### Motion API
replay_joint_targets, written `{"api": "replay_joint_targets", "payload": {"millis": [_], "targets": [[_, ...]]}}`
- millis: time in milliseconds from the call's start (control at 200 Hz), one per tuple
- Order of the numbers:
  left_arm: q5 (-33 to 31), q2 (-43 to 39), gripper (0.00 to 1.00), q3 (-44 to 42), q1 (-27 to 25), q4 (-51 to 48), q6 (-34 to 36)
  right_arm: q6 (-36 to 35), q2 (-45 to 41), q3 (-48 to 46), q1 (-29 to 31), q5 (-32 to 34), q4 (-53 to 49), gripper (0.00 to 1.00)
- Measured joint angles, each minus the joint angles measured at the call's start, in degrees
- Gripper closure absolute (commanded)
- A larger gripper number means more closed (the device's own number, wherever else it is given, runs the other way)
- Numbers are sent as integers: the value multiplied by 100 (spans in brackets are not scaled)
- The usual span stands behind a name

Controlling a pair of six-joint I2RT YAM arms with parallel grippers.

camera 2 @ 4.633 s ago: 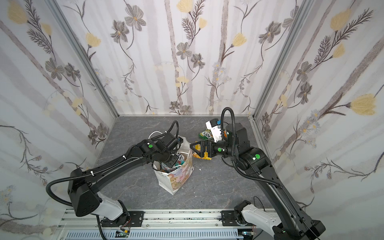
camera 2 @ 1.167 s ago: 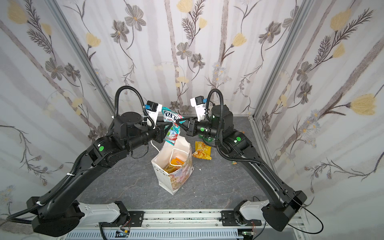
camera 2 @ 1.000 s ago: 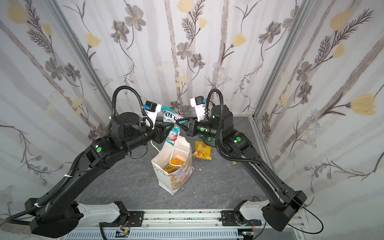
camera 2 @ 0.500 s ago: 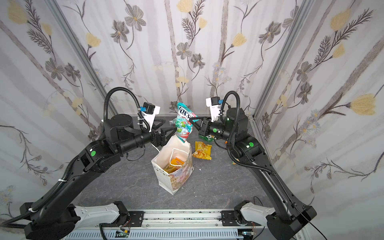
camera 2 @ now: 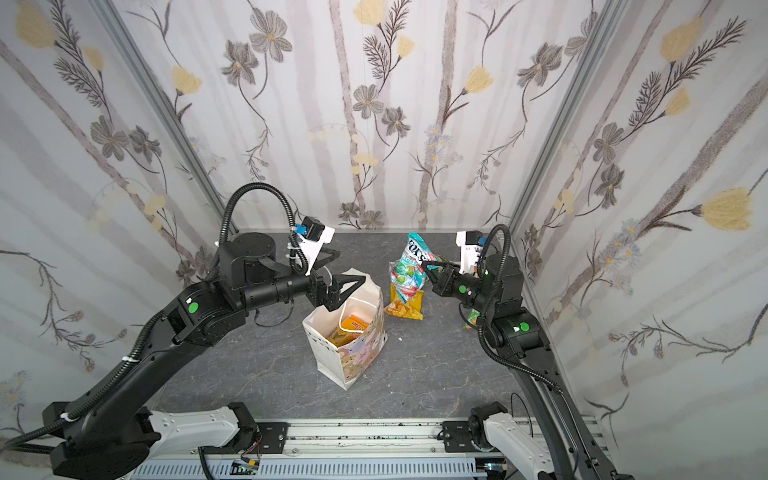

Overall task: Take the snacks out of the paper bag
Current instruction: 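Carry the FOX'S bag to the table with the right gripper while the left draws back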

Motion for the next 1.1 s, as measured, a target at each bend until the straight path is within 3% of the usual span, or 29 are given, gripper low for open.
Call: {"api": "replay_joint_targets", "payload": {"millis": [240,480,1099], "targets": [[146,269,0,129,-299,-431,284,59,-291,-940,-695,7,17,100],[247,492,0,247,-542,-654,505,175,4,-1388,-1069,109,111,100],[-48,391,0,177,-673,-828,734,-55,2361,-1650,-1576,149,1220,100]]}}
